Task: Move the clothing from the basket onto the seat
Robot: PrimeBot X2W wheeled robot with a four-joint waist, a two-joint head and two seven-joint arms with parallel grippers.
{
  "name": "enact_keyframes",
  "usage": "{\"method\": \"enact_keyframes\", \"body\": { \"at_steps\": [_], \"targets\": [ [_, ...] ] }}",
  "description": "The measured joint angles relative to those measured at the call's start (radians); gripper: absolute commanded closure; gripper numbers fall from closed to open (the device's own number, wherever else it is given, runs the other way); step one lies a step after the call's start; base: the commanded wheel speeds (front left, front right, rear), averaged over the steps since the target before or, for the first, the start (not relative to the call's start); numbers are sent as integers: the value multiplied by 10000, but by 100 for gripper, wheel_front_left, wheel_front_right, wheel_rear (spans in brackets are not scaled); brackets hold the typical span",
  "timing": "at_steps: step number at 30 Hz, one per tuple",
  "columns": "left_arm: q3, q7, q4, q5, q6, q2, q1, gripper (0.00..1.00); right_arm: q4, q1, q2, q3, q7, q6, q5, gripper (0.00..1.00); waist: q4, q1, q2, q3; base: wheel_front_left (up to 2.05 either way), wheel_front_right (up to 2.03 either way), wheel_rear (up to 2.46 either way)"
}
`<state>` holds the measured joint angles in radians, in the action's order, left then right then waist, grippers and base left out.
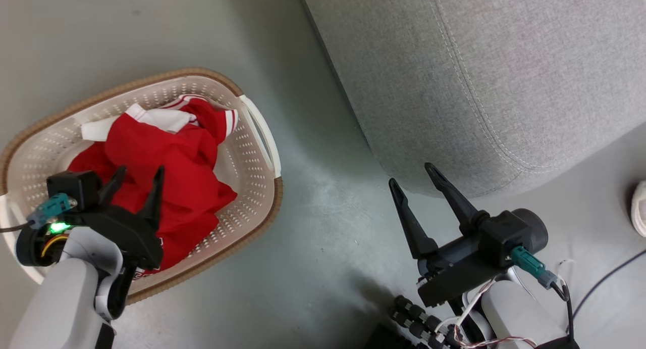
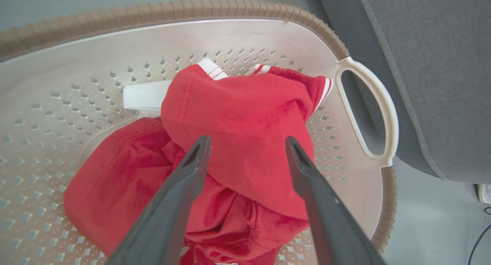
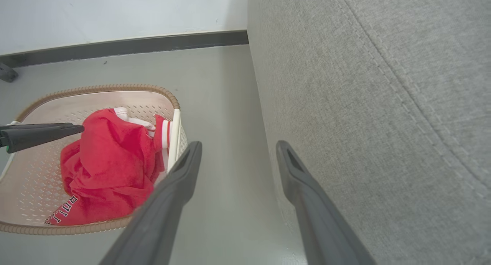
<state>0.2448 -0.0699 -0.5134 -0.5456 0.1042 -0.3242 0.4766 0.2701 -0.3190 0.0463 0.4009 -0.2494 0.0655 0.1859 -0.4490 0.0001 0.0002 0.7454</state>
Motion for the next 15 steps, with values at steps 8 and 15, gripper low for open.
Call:
{"method": "enact_keyframes", "body": {
  "at_steps": [8, 15],
  "targets": [
    [-92, -545, -330, -140, -150, -61, 486, 0, -201, 86, -17, 136, -2, -228, 272, 0, -216, -1, 1, 593, 0, 0, 0],
    [27, -777, -525, -238, -146, 247, 587, 0, -238, 92, -31, 318, -2, -405, 619, 0, -212, 0, 0, 891, 0, 0, 0]
  ]
}}
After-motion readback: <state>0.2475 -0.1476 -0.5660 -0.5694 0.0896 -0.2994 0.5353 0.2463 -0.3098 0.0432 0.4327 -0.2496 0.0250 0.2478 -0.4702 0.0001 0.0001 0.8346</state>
